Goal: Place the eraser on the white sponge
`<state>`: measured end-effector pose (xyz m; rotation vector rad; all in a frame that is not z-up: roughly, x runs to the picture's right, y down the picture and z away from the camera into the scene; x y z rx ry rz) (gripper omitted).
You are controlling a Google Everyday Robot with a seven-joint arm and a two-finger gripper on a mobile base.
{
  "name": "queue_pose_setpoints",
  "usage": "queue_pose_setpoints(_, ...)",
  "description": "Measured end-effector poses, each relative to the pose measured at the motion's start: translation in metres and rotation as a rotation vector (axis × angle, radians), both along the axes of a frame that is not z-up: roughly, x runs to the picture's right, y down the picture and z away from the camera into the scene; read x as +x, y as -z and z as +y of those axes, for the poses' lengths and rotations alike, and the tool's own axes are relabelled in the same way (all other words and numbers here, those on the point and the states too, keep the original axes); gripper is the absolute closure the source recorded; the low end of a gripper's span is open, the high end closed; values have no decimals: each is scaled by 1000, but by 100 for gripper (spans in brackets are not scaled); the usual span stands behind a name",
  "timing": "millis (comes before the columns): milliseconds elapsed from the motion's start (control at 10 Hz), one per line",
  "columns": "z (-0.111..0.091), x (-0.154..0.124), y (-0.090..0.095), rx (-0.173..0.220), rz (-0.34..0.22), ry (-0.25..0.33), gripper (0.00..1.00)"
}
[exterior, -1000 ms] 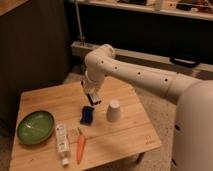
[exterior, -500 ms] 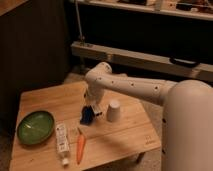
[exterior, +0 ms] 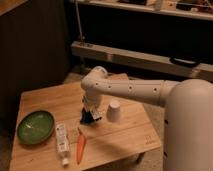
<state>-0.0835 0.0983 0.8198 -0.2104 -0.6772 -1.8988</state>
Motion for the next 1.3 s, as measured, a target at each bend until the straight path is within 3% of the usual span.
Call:
queue_pose_setpoints(200, 7, -7, -9, -48, -19, 8, 79)
queue_pose_setpoints(600, 7, -29, -12, -85, -75, 6, 78)
queue_pose_setpoints(700, 8, -31, -12, -85, -78, 13, 73)
queue_pose_setpoints(800, 8, -35, -11, -84, -76, 20, 59)
queue_pose_setpoints(1100, 10, -29, -19, -75, -39, 21, 31)
queue_pose_setpoints(1300, 12, -31, -24, -73, -22, 24, 20)
